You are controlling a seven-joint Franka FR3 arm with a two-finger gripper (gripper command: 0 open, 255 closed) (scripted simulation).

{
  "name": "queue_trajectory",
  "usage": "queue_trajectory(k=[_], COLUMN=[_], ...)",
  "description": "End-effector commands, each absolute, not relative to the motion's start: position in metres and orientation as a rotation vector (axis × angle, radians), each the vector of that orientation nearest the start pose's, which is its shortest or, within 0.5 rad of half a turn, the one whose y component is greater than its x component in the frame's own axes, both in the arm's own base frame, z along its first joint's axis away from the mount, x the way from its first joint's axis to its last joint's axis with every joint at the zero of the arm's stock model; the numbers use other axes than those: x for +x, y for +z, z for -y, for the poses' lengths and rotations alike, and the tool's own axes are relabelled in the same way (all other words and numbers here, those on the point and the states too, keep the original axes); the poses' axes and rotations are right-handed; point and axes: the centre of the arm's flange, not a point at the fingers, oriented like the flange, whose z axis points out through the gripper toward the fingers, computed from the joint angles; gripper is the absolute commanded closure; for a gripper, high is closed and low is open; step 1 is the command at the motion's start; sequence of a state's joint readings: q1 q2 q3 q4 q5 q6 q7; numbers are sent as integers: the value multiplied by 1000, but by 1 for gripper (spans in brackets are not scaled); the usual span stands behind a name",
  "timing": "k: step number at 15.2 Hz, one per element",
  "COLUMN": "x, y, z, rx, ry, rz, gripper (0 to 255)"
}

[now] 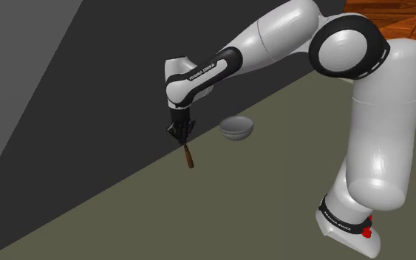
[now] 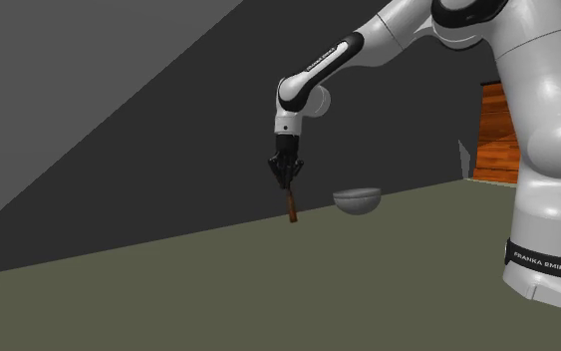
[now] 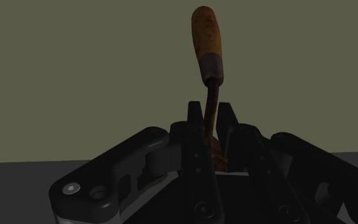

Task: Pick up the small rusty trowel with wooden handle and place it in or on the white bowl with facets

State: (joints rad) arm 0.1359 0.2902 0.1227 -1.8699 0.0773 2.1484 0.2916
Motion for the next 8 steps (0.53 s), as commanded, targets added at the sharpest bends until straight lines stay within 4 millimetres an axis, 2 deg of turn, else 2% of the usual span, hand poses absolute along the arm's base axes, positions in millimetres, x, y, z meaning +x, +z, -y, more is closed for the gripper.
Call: queue_trajectory(k=[1, 7, 8], x=[601, 601, 599], y=[371, 401, 400], z=[-158, -158, -145], rx=[-3046, -3046, -3046], ry=[57, 57, 57], rz=[-123, -123, -123], gripper=[255, 255, 255])
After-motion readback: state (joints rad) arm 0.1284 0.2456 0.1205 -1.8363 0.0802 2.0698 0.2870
